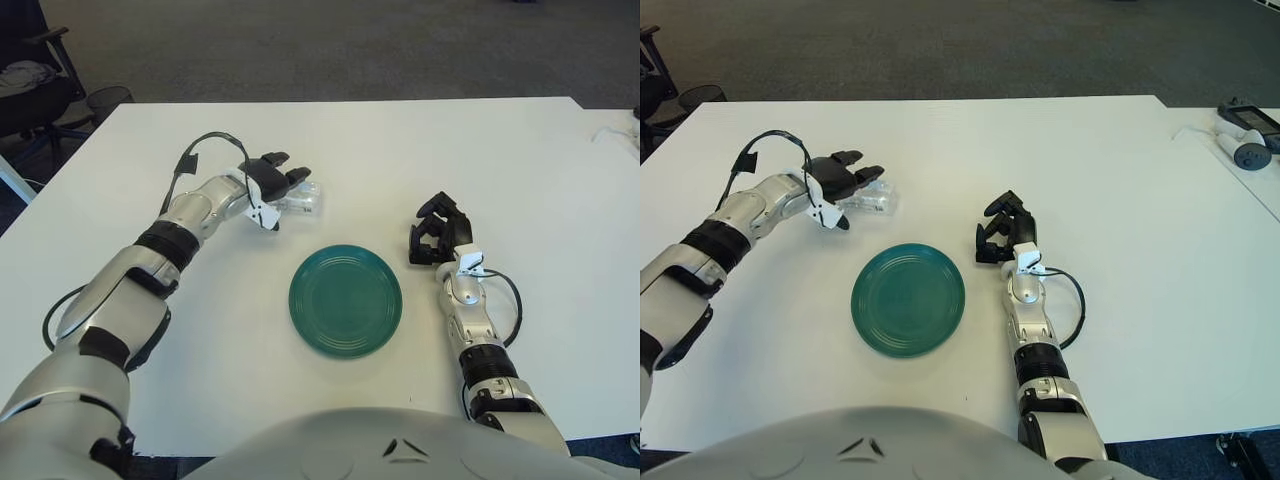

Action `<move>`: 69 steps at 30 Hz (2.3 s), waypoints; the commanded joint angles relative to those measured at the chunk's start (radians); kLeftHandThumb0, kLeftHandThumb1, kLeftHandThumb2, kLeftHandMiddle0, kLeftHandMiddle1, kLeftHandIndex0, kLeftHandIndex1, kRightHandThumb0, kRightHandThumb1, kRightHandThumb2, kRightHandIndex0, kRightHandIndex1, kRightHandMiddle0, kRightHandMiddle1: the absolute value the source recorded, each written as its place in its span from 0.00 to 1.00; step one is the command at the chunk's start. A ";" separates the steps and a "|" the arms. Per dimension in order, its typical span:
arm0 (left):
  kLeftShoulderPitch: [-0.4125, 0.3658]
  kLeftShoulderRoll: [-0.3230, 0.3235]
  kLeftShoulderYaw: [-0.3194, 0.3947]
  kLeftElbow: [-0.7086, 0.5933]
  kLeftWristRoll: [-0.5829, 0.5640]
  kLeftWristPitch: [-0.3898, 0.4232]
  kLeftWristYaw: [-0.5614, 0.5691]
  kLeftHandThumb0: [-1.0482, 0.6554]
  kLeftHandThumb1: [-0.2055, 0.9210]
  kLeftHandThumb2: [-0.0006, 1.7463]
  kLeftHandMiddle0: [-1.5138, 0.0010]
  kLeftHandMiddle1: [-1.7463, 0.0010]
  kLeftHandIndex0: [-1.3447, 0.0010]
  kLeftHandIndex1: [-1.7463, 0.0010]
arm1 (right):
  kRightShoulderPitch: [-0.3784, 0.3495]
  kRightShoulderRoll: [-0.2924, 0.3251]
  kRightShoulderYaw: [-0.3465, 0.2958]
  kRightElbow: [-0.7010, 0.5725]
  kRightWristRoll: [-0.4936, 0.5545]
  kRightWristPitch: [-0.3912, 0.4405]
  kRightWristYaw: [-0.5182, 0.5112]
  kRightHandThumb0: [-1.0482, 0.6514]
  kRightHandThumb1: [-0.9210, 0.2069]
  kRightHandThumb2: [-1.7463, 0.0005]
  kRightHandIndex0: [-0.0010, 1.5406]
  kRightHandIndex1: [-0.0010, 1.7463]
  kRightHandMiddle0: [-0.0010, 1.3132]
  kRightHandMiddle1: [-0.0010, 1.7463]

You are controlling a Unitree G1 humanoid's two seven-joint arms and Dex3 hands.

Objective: Put the bottle into the plate.

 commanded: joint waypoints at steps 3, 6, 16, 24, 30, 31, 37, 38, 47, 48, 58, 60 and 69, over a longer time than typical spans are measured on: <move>-0.006 -0.028 -0.050 0.044 0.027 -0.037 0.039 0.00 1.00 0.16 0.94 0.98 0.97 0.98 | 0.042 0.005 0.001 0.056 0.004 0.068 0.002 0.61 0.76 0.10 0.53 0.95 0.44 1.00; -0.012 -0.034 -0.066 0.049 0.030 -0.062 0.072 0.00 1.00 0.15 0.90 0.96 0.97 0.98 | 0.041 0.005 0.000 0.058 0.005 0.066 0.003 0.61 0.76 0.10 0.53 0.95 0.44 1.00; -0.020 -0.106 -0.121 0.160 0.054 -0.079 0.222 0.00 1.00 0.12 0.79 0.75 0.99 0.86 | 0.035 0.005 -0.001 0.074 0.002 0.047 -0.004 0.62 0.77 0.09 0.54 0.95 0.45 1.00; -0.019 -0.240 -0.110 0.394 0.000 -0.064 0.387 0.07 1.00 0.12 0.71 0.07 0.82 0.11 | 0.029 0.007 -0.003 0.085 0.005 0.047 -0.006 0.62 0.78 0.08 0.54 0.96 0.45 1.00; -0.004 -0.324 -0.090 0.538 -0.048 -0.018 0.487 0.19 0.99 0.10 0.54 0.01 0.66 0.01 | 0.027 0.009 -0.003 0.090 0.001 0.044 -0.017 0.61 0.78 0.08 0.54 0.96 0.45 1.00; -0.001 -0.329 -0.086 0.548 -0.058 -0.014 0.499 0.23 0.92 0.19 0.52 0.01 0.65 0.03 | 0.027 0.010 -0.002 0.091 0.001 0.041 -0.018 0.62 0.78 0.08 0.54 0.96 0.45 1.00; 0.017 -0.345 -0.083 0.575 -0.090 -0.002 0.543 0.34 0.63 0.57 0.41 0.00 0.61 0.03 | 0.029 0.008 -0.002 0.099 0.001 0.025 -0.021 0.62 0.78 0.07 0.54 0.96 0.46 1.00; 0.019 -0.345 -0.085 0.577 -0.091 -0.001 0.548 0.35 0.62 0.59 0.40 0.00 0.61 0.02 | 0.029 0.008 -0.002 0.100 0.001 0.024 -0.022 0.62 0.78 0.07 0.54 0.97 0.46 1.00; 0.041 -0.352 -0.106 0.594 -0.087 0.022 0.598 0.35 0.56 0.67 0.31 0.00 0.61 0.00 | 0.035 0.009 0.000 0.085 -0.004 0.038 -0.031 0.62 0.76 0.08 0.52 0.98 0.45 1.00; 0.042 -0.353 -0.108 0.596 -0.088 0.025 0.601 0.35 0.55 0.68 0.30 0.00 0.60 0.00 | 0.036 0.009 0.001 0.084 -0.004 0.038 -0.031 0.62 0.76 0.08 0.52 0.98 0.44 1.00; 0.050 -0.351 -0.100 0.600 -0.111 0.036 0.608 0.34 0.51 0.71 0.24 0.00 0.57 0.00 | 0.039 0.004 0.008 0.083 -0.009 0.030 -0.029 0.62 0.76 0.08 0.52 0.99 0.44 1.00; 0.051 -0.347 -0.098 0.599 -0.117 0.034 0.610 0.34 0.51 0.72 0.24 0.00 0.57 0.00 | 0.038 0.002 0.009 0.084 -0.008 0.030 -0.025 0.62 0.76 0.08 0.52 0.99 0.44 1.00; 0.041 -0.308 -0.085 0.583 -0.132 0.002 0.640 0.34 0.51 0.72 0.23 0.00 0.57 0.00 | 0.040 -0.001 0.011 0.080 -0.007 0.032 -0.022 0.62 0.77 0.07 0.52 1.00 0.45 1.00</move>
